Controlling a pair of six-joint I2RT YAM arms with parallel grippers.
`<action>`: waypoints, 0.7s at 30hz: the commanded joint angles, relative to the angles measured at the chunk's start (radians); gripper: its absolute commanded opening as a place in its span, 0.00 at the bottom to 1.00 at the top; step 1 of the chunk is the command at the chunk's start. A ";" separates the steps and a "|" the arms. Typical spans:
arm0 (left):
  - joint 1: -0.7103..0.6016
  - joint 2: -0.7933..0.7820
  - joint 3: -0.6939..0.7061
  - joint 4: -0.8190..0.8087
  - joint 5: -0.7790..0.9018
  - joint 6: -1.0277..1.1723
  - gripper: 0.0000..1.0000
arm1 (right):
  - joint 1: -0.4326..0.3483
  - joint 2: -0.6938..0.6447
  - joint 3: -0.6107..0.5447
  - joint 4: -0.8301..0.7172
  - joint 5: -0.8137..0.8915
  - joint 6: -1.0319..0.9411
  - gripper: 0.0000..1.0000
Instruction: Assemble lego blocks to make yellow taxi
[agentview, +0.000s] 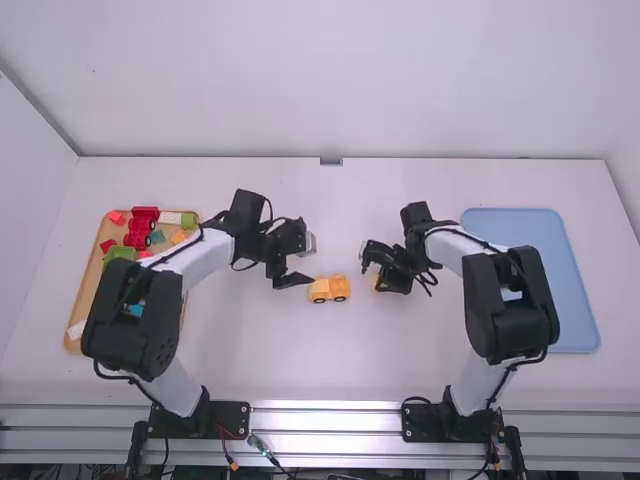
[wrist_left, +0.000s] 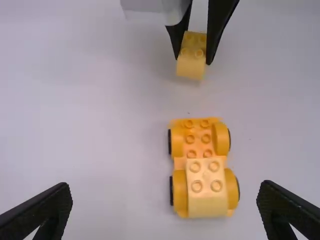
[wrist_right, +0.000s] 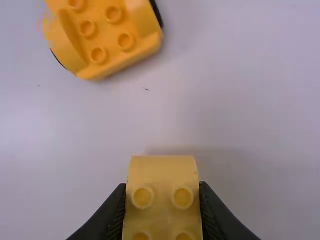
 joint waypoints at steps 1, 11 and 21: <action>0.011 -0.005 0.008 -0.018 0.010 0.058 0.99 | -0.024 0.006 -0.013 -0.004 -0.004 -0.043 0.11; 0.004 -0.005 -0.005 -0.025 -0.011 0.057 0.99 | -0.121 0.006 -0.087 0.046 -0.031 -0.098 0.55; 0.003 -0.005 -0.005 -0.026 -0.011 0.057 0.99 | -0.066 0.002 -0.076 0.034 0.134 -0.018 0.64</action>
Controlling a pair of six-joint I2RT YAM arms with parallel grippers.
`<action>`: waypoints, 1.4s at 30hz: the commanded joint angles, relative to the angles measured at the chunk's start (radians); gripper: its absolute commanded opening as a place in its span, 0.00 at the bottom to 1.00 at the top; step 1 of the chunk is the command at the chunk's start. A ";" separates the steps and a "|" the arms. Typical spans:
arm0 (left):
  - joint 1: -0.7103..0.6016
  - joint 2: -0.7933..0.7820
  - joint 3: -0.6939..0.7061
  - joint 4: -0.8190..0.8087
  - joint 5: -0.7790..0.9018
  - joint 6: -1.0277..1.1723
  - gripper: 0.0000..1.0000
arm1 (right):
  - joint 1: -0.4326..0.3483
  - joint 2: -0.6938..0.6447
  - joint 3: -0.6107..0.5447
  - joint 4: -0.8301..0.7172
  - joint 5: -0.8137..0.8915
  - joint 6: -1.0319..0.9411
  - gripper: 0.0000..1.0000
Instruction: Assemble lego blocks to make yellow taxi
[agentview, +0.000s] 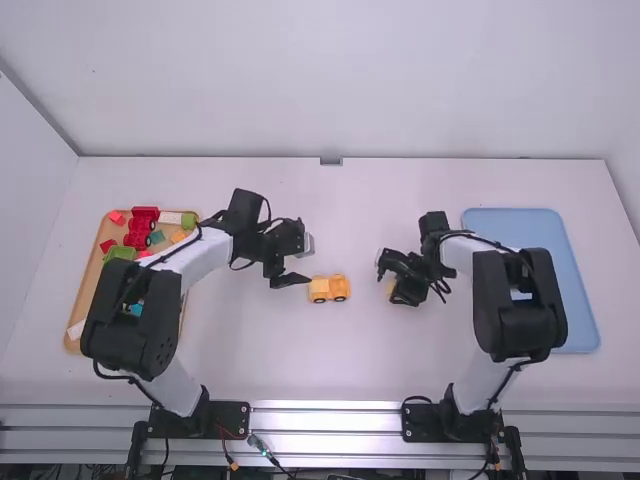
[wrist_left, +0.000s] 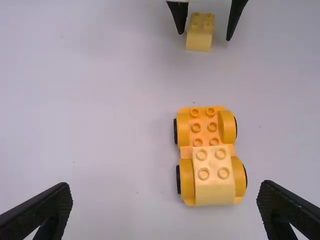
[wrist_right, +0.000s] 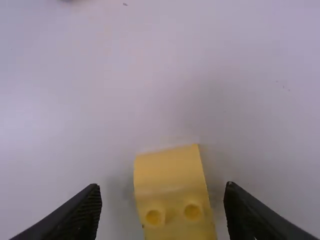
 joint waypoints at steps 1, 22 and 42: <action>-0.002 -0.004 -0.009 -0.008 0.014 0.015 0.99 | 0.037 0.002 0.008 0.000 0.112 0.071 0.63; -0.003 -0.004 -0.009 0.041 0.010 0.016 0.99 | 0.108 0.002 0.028 0.040 0.165 0.716 0.24; -0.002 -0.004 -0.009 0.132 -0.037 0.005 0.99 | 0.108 0.002 0.049 0.047 0.121 2.258 0.00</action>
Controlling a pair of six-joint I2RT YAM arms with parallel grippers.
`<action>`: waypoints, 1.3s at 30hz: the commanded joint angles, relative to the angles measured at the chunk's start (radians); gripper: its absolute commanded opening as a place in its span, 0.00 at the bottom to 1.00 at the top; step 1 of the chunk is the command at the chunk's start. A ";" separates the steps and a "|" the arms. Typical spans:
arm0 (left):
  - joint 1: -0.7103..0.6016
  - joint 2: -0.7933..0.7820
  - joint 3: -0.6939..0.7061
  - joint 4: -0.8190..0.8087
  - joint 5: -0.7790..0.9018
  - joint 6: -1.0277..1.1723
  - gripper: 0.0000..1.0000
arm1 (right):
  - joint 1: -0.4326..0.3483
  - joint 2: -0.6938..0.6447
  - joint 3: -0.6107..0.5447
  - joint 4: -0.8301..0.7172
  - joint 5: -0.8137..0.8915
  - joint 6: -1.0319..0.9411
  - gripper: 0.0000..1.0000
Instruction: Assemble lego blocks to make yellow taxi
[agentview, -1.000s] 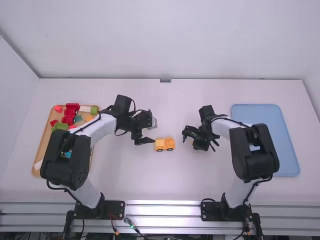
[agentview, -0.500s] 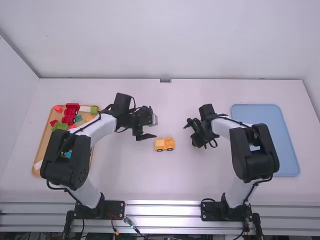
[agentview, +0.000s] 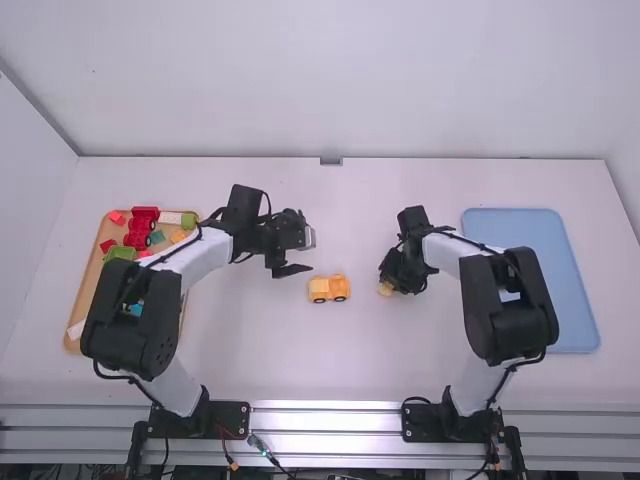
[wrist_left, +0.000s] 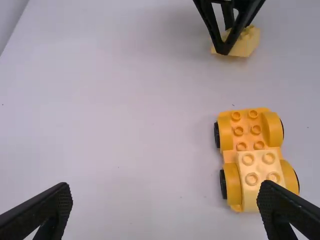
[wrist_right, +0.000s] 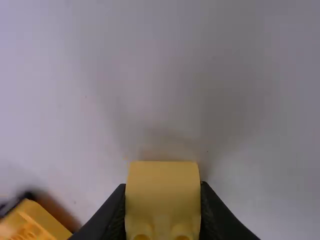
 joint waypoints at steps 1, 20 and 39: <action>-0.002 -0.004 -0.009 -0.005 0.009 0.005 0.99 | -0.002 0.006 0.014 0.000 0.018 0.325 0.00; -0.002 -0.004 -0.009 -0.005 0.009 -0.018 0.99 | 0.070 0.006 0.015 -0.035 0.222 0.916 0.54; -0.002 -0.004 -0.009 -0.004 0.008 -0.021 0.99 | -0.092 -0.016 0.172 -0.158 -0.064 0.304 0.99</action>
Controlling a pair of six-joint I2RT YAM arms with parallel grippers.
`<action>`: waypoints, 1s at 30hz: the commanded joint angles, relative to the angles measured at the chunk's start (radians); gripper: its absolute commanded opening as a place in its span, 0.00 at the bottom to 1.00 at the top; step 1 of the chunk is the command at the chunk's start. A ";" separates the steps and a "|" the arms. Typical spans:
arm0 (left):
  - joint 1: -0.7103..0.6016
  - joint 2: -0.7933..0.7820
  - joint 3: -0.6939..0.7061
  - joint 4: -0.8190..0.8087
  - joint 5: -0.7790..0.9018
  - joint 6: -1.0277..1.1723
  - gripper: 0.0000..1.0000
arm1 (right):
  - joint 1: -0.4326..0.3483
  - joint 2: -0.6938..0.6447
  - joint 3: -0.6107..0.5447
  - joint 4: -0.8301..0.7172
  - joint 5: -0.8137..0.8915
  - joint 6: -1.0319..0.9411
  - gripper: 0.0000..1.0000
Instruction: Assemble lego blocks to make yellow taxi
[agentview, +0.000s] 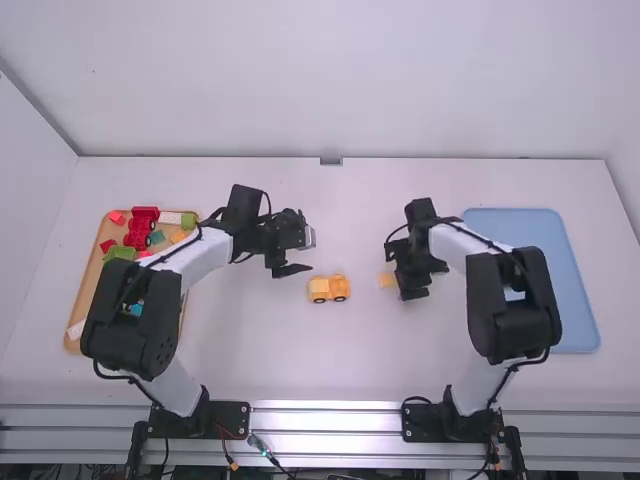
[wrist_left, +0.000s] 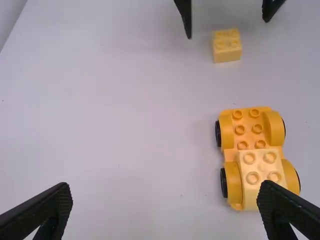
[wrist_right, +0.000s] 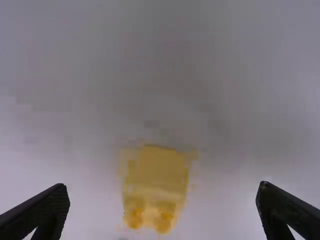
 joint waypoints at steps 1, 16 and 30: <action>-0.003 -0.004 -0.009 -0.005 0.015 -0.010 0.99 | -0.047 -0.018 0.098 -0.050 -0.094 -0.347 0.99; -0.003 -0.004 -0.009 -0.014 0.015 -0.010 0.99 | -0.098 -0.018 0.244 -0.172 -0.262 -2.036 0.99; 0.000 -0.004 -0.012 -0.073 0.148 0.002 0.99 | -0.084 -0.017 0.239 -0.269 -0.469 -2.828 0.99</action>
